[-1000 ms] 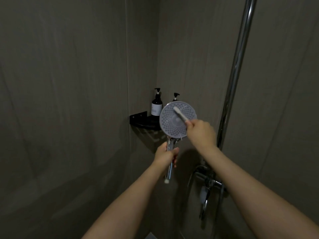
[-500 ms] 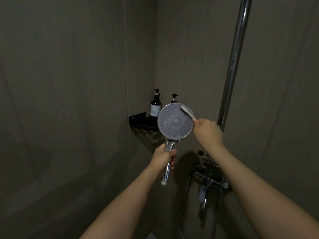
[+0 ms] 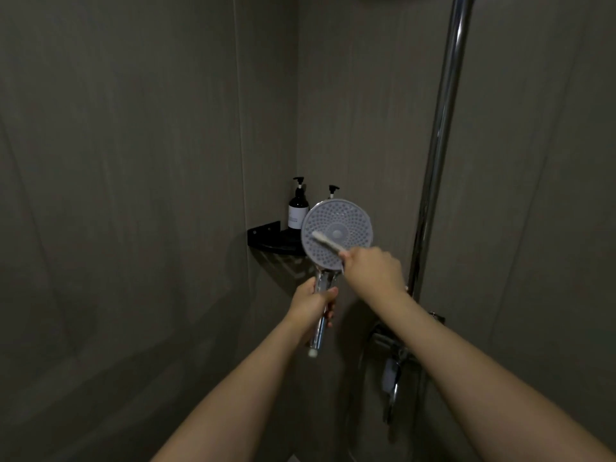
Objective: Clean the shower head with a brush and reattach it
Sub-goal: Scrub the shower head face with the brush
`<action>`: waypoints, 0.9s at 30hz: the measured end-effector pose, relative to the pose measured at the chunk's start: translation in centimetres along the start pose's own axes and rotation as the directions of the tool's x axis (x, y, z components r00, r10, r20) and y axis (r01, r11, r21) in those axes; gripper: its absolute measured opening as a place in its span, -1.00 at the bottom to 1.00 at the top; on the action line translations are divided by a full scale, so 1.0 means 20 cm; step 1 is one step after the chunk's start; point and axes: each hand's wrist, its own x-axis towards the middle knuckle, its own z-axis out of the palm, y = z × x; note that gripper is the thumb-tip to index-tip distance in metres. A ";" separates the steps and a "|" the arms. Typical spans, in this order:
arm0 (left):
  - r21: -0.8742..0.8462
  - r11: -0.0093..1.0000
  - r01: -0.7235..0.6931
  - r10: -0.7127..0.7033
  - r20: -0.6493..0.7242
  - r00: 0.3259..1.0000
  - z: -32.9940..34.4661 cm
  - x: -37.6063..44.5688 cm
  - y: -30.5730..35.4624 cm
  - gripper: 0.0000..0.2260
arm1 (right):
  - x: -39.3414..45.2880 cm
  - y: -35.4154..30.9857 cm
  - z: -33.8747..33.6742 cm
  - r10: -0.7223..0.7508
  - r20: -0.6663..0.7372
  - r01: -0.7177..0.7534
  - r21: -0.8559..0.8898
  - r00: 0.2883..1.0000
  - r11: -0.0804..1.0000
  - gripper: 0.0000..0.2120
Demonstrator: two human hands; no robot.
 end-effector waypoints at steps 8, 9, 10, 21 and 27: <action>-0.024 1.000 -0.003 0.003 -0.005 1.000 -0.02 0.00 0.02 -0.85 | 0.01 -0.02 -0.02 -0.031 -0.032 0.031 -0.010 0.999 0.999 -0.61; -0.008 1.000 -0.003 0.003 -0.006 1.000 -0.02 -0.01 0.02 -0.85 | 0.04 0.02 -0.04 0.031 -0.061 -0.031 0.011 0.998 0.999 -0.59; 0.013 1.000 -0.003 0.003 -0.012 1.000 -0.03 -0.01 0.01 -0.84 | 0.06 0.04 -0.07 0.104 -0.081 -0.102 0.024 0.991 0.994 -0.57; -0.120 0.991 0.058 -0.055 0.028 0.998 -0.03 -0.04 0.04 -0.89 | 0.03 0.09 -0.06 0.140 -0.065 -0.136 0.058 0.988 0.989 -0.60; -0.141 0.988 0.061 -0.054 0.051 0.997 -0.03 -0.04 0.07 -0.88 | -0.01 0.12 -0.05 0.207 -0.080 -0.198 0.115 0.975 0.973 -0.58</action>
